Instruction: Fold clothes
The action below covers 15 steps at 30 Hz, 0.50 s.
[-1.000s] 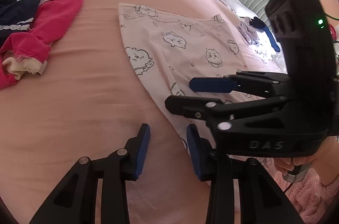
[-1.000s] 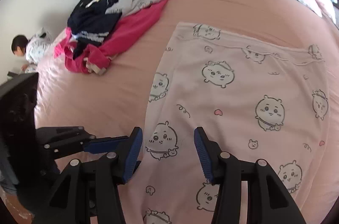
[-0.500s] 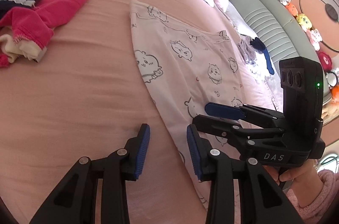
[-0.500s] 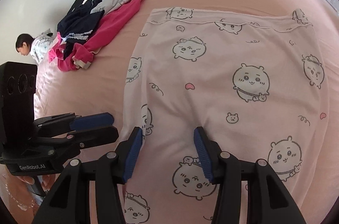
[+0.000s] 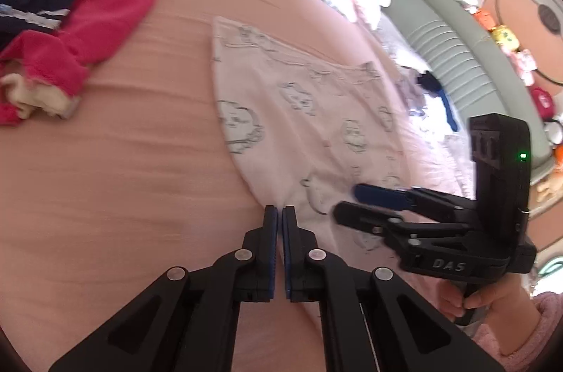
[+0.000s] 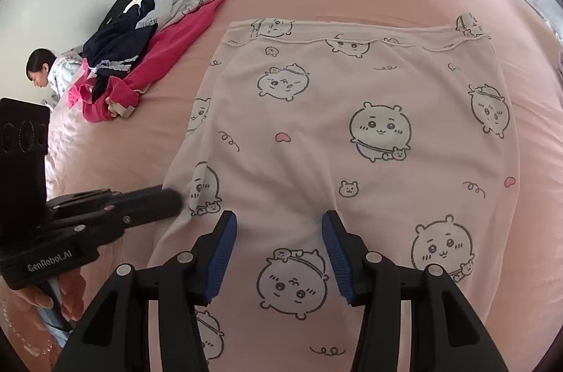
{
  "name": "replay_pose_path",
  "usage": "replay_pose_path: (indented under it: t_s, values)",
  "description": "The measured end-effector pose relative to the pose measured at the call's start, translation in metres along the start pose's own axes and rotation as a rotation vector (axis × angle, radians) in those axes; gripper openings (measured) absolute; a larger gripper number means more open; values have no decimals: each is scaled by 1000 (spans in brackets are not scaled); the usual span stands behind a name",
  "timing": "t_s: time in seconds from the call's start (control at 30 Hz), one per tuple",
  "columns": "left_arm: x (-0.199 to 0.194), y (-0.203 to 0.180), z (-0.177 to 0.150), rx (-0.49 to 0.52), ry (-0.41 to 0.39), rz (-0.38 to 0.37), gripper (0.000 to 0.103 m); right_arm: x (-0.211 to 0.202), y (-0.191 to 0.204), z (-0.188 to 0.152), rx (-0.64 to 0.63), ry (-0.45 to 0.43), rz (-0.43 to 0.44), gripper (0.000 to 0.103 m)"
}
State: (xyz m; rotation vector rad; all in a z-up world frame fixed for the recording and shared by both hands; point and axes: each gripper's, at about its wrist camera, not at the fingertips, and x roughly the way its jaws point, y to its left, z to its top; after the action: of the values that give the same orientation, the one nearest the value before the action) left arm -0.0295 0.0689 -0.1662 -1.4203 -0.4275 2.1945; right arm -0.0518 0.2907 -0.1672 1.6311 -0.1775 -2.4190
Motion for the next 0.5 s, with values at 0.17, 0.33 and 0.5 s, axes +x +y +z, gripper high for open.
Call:
replay_pose_path:
  t_s: [0.17, 0.33, 0.5]
  values:
    - [4, 27, 0, -134, 41, -104, 2, -3, 5, -1, -23, -16, -40, 50]
    - [12, 30, 2, -170, 67, -175, 17, -11, 2, -3, -18, -42, -65, 50]
    - [4, 24, 7, -163, 32, -215, 57, -16, -14, -1, 51, -35, -15, 50]
